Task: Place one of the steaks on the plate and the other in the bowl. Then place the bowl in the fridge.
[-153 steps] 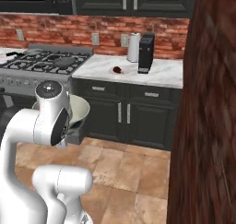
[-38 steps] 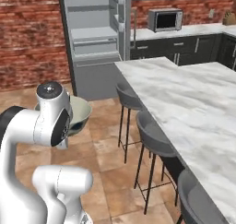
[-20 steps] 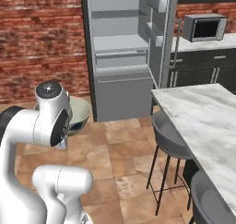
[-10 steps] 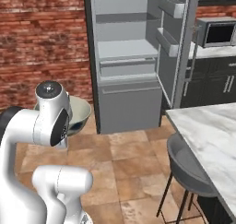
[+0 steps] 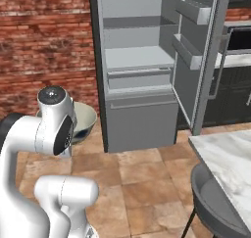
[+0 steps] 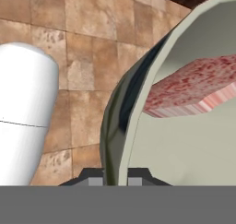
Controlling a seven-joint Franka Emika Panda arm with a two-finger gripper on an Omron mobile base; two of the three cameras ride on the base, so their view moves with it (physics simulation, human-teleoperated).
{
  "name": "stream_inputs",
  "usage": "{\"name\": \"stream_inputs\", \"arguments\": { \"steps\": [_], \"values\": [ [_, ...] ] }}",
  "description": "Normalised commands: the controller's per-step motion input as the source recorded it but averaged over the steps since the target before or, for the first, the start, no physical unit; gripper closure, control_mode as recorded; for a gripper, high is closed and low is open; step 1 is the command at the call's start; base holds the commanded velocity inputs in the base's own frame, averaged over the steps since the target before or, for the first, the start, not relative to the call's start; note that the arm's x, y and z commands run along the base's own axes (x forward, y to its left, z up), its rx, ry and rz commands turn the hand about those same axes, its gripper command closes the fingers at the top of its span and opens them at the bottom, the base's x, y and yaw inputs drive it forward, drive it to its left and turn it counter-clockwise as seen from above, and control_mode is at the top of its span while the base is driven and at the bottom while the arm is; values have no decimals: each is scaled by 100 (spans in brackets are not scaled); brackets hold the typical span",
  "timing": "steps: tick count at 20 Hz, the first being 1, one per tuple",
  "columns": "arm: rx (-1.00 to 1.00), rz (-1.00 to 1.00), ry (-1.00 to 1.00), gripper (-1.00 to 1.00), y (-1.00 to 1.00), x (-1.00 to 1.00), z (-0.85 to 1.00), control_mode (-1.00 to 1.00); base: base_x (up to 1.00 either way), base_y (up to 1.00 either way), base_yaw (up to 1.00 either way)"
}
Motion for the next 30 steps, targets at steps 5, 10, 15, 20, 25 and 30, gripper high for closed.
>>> {"name": "stream_inputs", "arguments": {
  "steps": [5,10,15,20,25,30],
  "values": [
    [0,0,0,100,0,0,0,100,64,0,-4],
    [0,0,0,100,0,0,0,100,61,0,-10],
    [0,0,0,100,0,0,0,100,59,0,-21],
    [0,0,0,100,0,0,0,100,55,0,-23],
    [0,0,0,100,0,0,0,100,60,0,-23],
    [0,0,0,100,0,0,0,100,65,-9,-21]
  ]
}}
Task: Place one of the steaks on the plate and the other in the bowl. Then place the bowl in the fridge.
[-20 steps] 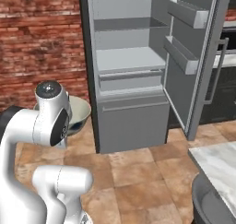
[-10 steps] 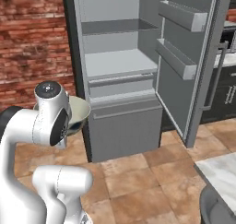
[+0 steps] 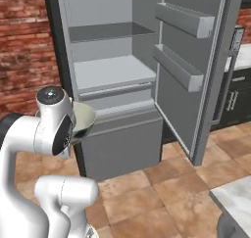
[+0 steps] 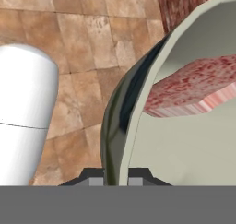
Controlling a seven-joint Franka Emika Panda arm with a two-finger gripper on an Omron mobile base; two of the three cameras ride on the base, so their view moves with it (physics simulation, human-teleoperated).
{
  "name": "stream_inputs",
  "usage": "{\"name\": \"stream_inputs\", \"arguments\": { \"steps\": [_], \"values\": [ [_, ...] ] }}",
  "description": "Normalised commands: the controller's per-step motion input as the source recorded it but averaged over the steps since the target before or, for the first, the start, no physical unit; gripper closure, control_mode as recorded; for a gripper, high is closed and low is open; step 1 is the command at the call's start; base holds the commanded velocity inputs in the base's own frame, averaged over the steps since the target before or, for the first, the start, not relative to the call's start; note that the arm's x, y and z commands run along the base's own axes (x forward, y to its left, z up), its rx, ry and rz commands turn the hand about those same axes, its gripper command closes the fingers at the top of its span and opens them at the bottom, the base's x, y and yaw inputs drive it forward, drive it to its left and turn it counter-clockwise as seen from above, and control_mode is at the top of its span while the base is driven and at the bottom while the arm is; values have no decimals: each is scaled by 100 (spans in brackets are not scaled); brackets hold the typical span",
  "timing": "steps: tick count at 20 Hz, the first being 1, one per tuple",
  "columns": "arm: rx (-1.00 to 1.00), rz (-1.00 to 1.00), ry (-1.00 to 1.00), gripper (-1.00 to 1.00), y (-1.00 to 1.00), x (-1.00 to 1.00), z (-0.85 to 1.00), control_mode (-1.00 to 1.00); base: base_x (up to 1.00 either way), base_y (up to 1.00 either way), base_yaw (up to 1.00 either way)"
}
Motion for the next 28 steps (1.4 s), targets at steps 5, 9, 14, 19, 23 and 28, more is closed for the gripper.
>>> {"name": "stream_inputs", "arguments": {
  "steps": [5,9,14,19,23,28],
  "values": [
    [0,0,0,100,0,0,0,100,60,-20,-16],
    [0,0,0,100,0,0,0,100,54,-3,-4],
    [0,0,0,100,0,0,0,100,68,-5,0],
    [0,0,0,100,0,0,0,100,73,-12,0],
    [0,0,0,100,0,0,0,100,64,-16,0],
    [0,0,0,100,0,0,0,100,58,-14,1]
  ]
}}
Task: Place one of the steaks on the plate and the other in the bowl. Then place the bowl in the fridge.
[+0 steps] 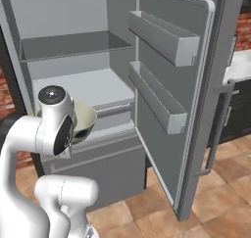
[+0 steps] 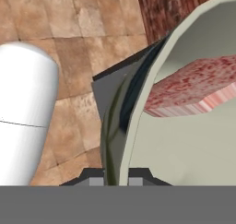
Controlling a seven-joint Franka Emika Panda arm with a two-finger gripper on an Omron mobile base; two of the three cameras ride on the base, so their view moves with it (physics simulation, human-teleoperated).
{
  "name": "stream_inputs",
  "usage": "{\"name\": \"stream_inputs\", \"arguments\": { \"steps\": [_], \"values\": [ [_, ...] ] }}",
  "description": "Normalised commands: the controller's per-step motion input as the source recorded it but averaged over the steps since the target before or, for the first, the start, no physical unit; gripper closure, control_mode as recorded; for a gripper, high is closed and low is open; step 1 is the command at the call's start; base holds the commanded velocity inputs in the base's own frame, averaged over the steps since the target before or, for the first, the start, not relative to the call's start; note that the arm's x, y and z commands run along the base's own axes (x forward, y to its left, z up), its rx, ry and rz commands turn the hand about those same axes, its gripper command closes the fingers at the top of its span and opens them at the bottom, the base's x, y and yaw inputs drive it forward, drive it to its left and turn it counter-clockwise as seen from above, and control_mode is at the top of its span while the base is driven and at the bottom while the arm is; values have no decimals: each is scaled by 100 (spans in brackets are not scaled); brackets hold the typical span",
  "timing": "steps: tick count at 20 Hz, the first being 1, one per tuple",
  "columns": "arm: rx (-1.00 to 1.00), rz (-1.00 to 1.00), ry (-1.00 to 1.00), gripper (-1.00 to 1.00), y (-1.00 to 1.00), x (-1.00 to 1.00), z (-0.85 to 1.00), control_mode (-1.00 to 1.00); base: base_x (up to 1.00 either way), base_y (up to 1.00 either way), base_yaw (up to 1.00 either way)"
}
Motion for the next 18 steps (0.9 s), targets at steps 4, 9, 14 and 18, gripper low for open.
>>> {"name": "stream_inputs", "arguments": {
  "steps": [4,9,14,18],
  "values": [
    [0,0,0,100,0,0,0,100,59,-9,5],
    [0,0,0,100,0,0,0,100,58,-4,14],
    [0,0,0,100,0,0,0,100,47,-4,19],
    [0,0,0,100,0,0,0,100,45,-18,17]
  ]
}}
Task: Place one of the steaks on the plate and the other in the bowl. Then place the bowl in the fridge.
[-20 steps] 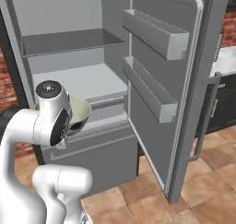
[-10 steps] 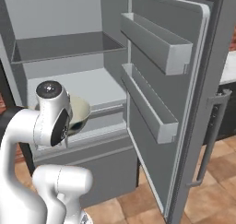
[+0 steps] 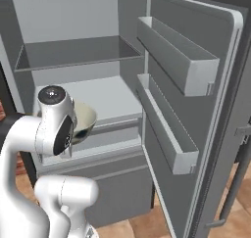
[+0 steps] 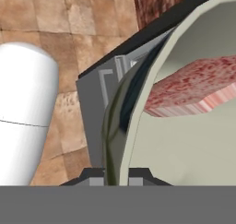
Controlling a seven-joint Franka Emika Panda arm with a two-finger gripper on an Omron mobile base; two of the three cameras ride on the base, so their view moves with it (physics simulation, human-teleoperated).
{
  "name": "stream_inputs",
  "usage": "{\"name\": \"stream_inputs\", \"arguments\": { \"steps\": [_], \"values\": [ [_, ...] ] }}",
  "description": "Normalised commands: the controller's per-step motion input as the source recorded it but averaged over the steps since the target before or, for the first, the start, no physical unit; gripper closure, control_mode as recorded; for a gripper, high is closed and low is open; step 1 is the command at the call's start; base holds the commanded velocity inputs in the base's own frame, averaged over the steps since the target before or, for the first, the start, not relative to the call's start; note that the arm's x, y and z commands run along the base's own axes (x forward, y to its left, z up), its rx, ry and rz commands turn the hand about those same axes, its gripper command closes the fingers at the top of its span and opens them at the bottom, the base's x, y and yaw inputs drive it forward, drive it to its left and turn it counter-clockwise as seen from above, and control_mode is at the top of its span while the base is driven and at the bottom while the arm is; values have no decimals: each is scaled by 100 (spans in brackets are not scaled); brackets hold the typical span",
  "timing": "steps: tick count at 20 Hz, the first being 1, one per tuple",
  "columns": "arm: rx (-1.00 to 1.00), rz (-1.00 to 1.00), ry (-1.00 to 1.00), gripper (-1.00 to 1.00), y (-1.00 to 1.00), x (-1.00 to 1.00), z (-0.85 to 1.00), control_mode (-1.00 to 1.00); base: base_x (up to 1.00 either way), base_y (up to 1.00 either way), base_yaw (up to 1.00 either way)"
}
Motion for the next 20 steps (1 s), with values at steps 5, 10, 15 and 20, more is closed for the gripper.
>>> {"name": "stream_inputs", "arguments": {
  "steps": [5,10,15,20],
  "values": [
    [0,0,0,100,0,0,0,100,41,-18,17],
    [0,0,0,100,0,0,0,100,46,-14,17],
    [0,0,0,100,0,0,0,100,49,-1,17],
    [0,0,0,100,0,0,0,100,47,0,18]
  ]
}}
